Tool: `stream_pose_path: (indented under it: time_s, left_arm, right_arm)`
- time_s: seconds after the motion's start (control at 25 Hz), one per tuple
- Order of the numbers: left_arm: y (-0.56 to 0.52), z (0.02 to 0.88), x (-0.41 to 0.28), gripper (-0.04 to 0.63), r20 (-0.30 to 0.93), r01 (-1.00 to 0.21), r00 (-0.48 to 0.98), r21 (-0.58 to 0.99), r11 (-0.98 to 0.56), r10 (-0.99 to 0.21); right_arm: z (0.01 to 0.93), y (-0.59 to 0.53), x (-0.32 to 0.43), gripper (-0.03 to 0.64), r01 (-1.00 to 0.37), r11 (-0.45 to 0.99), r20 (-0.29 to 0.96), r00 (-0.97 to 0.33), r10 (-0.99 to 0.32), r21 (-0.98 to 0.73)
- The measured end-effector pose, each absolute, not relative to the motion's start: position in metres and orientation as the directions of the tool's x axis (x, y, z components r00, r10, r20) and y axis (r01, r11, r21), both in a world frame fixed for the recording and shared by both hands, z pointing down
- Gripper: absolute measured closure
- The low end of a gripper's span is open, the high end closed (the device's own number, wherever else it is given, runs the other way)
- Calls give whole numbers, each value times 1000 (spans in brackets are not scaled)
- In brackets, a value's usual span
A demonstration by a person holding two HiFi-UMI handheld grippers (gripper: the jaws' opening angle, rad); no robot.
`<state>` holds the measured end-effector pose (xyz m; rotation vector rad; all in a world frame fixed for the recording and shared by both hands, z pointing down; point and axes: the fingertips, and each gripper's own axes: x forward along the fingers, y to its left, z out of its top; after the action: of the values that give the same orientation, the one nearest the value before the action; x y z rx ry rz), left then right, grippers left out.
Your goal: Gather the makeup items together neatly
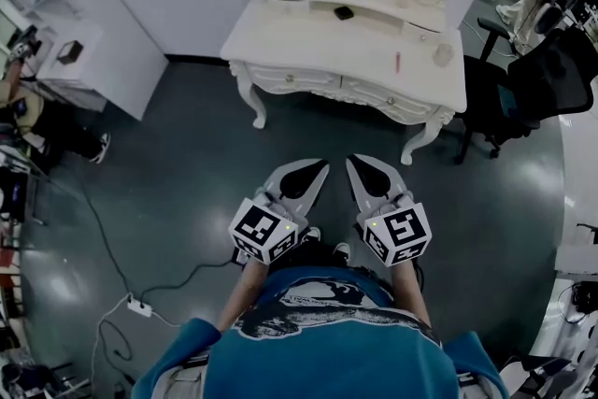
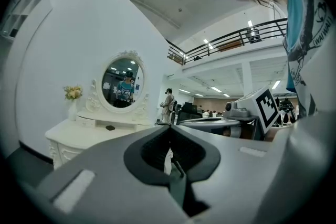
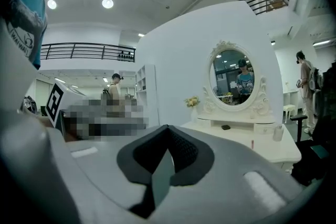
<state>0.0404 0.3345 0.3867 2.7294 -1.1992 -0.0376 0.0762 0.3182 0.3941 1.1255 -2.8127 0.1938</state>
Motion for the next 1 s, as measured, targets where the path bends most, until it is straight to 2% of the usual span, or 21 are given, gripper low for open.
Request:
stream_pose_path:
  time_s: [1.0]
  left_arm:
    - [290, 399, -15, 583, 47, -677, 733, 149, -721, -679]
  right_arm:
    - [412, 278, 27, 615, -752, 651, 175, -659, -732, -107]
